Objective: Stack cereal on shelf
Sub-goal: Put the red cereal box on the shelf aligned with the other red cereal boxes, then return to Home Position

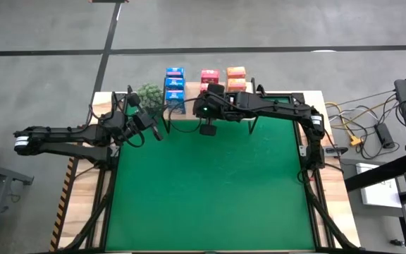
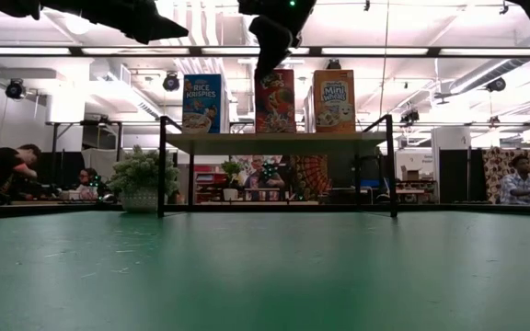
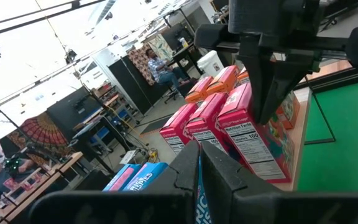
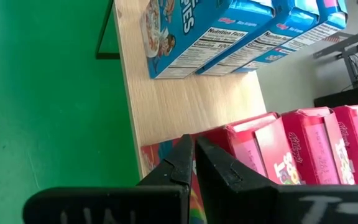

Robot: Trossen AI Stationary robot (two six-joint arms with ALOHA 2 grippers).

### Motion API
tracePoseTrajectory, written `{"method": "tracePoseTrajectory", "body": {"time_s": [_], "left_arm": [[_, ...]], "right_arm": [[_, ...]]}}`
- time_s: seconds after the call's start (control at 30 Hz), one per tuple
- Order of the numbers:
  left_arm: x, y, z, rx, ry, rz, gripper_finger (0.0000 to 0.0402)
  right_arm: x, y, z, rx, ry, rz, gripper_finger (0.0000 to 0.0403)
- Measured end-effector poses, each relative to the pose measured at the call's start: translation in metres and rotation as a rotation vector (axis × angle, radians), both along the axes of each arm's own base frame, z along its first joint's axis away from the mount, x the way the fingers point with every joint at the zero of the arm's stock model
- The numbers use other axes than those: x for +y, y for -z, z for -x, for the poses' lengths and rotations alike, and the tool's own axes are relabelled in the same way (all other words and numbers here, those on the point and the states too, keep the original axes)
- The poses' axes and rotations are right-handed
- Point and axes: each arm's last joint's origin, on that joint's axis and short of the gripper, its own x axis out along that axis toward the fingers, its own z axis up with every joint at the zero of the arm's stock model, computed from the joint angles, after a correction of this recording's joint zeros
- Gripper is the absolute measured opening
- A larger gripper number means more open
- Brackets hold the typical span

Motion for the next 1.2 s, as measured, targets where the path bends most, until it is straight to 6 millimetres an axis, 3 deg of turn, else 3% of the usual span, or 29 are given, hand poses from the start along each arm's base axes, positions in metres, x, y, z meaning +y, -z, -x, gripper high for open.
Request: {"method": "tracePoseTrajectory", "body": {"time_s": [0.63, 0.93, 1.2], "left_arm": [[0.000, 0.000, 0.000, 0.000, 0.000, 0.000, 0.0000], [0.000, 0.000, 0.000, -0.003, 0.000, 0.006, 0.0000], [0.000, 0.001, 0.000, 0.000, 0.001, 0.013, 0.0000]], "right_arm": [[0.002, -0.009, 0.001, -0.029, -0.002, 0.022, 0.0009], [0.004, -0.035, 0.019, -0.081, -0.100, 0.024, 0.0009], [0.005, -0.033, 0.039, -0.164, -0.147, 0.012, 0.0009]]}}
